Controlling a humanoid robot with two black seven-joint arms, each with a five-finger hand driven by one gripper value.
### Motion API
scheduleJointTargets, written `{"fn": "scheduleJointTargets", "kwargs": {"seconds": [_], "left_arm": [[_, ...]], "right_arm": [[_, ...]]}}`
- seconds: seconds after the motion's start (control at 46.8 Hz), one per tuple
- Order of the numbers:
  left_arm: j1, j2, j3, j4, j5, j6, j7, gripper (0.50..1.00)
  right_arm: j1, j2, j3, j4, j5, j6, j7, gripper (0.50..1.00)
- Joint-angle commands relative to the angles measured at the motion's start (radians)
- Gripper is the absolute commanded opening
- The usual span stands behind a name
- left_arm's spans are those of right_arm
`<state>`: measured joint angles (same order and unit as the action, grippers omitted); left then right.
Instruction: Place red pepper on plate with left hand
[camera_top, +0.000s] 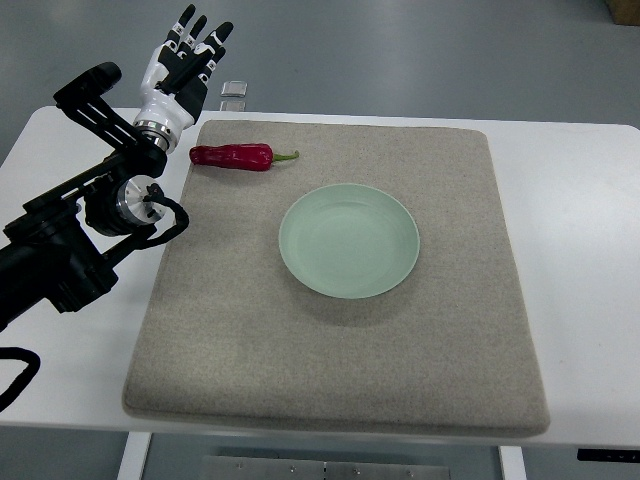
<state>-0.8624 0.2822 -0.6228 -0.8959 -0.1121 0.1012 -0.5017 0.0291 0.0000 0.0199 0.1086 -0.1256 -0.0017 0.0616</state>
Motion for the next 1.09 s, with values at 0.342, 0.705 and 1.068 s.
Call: {"fn": "scheduleJointTargets", "kwargs": {"seconds": [0.342, 0.705, 1.068], "left_arm": [[0.0, 0.0, 0.0, 0.006, -0.001, 0.0, 0.0, 0.994], [-0.004, 0.0, 0.0, 0.058, -0.003, -0.049, 0.002, 0.994], [-0.006, 0.002, 0.017, 0.095, 0.005, -0.083, 0.006, 0.994]], "right_arm": [[0.0, 0.0, 0.0, 0.0, 0.0, 0.0, 0.0, 0.928], [0.0, 0.0, 0.0, 0.0, 0.0, 0.0, 0.0, 0.928], [0.0, 0.0, 0.0, 0.0, 0.001, 0.0, 0.0, 0.928]]}}
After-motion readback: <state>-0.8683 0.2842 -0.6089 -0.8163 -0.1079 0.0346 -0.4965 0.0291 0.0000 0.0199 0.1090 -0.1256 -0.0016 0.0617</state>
